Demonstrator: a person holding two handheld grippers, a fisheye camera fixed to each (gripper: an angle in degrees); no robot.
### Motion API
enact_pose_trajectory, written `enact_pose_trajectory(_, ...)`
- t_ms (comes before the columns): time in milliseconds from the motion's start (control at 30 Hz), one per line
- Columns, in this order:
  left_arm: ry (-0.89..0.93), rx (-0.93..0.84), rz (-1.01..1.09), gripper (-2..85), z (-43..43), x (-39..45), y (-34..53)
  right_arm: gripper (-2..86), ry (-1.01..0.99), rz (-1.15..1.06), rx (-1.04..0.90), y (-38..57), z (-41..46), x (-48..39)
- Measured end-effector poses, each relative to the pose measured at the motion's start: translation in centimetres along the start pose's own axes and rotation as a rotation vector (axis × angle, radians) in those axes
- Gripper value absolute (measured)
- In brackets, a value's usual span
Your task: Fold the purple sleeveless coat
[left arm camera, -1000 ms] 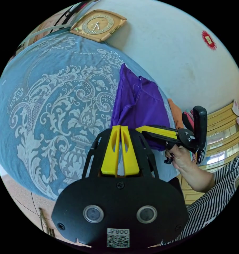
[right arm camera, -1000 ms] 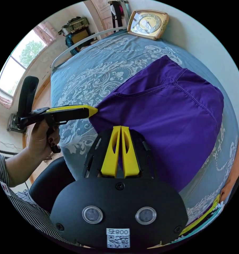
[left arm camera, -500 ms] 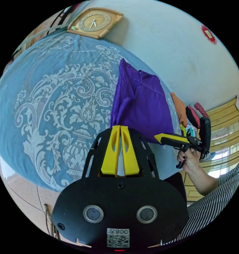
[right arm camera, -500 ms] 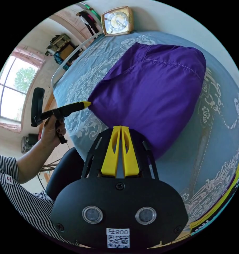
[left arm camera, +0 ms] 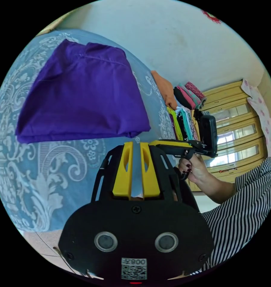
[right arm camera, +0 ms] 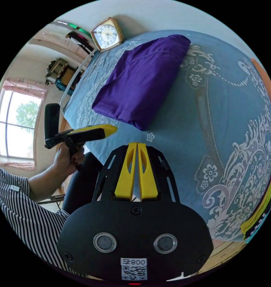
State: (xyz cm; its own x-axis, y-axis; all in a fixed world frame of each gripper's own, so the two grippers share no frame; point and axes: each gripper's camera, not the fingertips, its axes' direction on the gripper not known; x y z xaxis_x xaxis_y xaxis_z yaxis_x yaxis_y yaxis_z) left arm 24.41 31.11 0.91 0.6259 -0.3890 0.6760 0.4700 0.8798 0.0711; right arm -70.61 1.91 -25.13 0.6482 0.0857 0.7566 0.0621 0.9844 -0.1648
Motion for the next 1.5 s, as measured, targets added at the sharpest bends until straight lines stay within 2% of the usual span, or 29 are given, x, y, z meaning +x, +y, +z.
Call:
enact_pose_trajectory(267,-0.015,0.013,-0.036,2.7,2.9,1.6,-2.7,1.3,-0.329,0.157,0.085,4.1,4.0,8.8)
enact_pose_trajectory(633,0.027,0.008,0.014,0.3,3.3,3.1,-3.5,4.5,-0.787,0.373,0.186,10.4,14.1,19.0)
enact_pose_trajectory(833,0.053,0.017,0.036,0.2,3.4,3.6,-3.6,7.3,-0.878,0.410,0.223,13.4,17.9,21.7)
enact_pose_trajectory(1033,0.058,0.021,0.067,0.2,3.4,4.1,-3.5,10.5,-0.863,0.409,0.215,14.9,21.1,23.4)
enact_pose_trajectory(1500,0.026,0.015,0.103,0.2,3.8,3.9,-2.1,10.9,-0.890,0.411,0.192,16.0,28.9,26.0)
